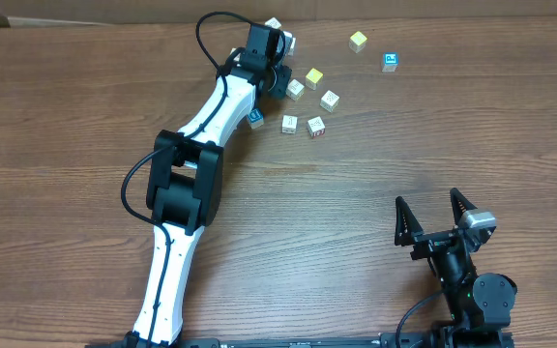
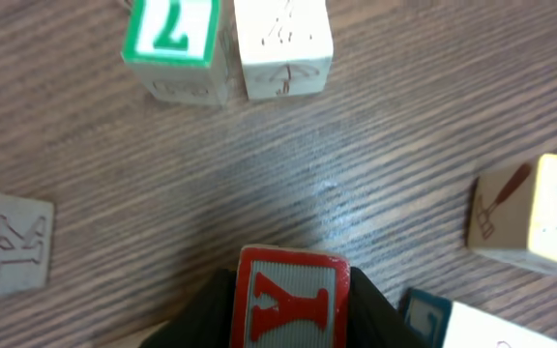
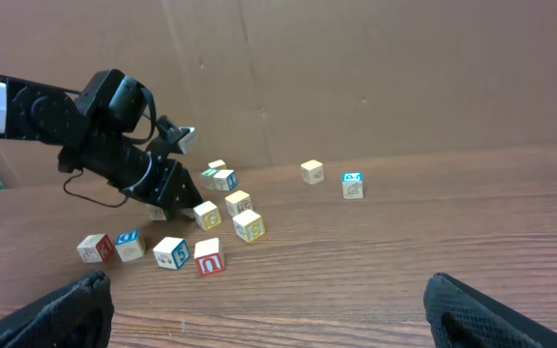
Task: Form a tower
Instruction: 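Lift the red Y block and carry it toward the table center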
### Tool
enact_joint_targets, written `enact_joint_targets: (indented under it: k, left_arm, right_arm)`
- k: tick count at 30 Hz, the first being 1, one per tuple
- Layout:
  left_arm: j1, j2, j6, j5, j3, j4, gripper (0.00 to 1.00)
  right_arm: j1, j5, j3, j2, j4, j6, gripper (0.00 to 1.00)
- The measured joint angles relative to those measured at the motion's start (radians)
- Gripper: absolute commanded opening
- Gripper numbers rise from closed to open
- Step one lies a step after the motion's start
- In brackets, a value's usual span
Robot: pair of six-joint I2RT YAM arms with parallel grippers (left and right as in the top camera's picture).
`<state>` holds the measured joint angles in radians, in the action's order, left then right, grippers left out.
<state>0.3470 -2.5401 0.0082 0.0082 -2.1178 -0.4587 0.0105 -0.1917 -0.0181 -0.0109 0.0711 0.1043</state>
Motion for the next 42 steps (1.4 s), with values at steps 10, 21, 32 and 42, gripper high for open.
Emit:
enact_joint_targets:
  k: [10,21,32,42]
  left_arm:
    - [0.0,-0.001,-0.016,0.0,-0.299,-0.317,0.24]
    - [0.0,0.081,-0.121,0.001,-0.606,-0.804,0.24]
    - [0.0,0.218,-0.141,0.002,-0.639,-1.13,0.22]
    - [0.016,0.219,-0.148,0.064,-0.637,-1.229,0.2]
  right_arm:
    - [0.0,0.0,0.0,0.0,0.0,0.0,1.0]
    - [0.0,0.0,0.0,0.0,0.0,0.0,1.0]
    - [0.0,0.0,0.0,0.0,0.0,0.0,1.0]
    - [0.0,0.0,0.0,0.0,0.0,0.0,1.0]
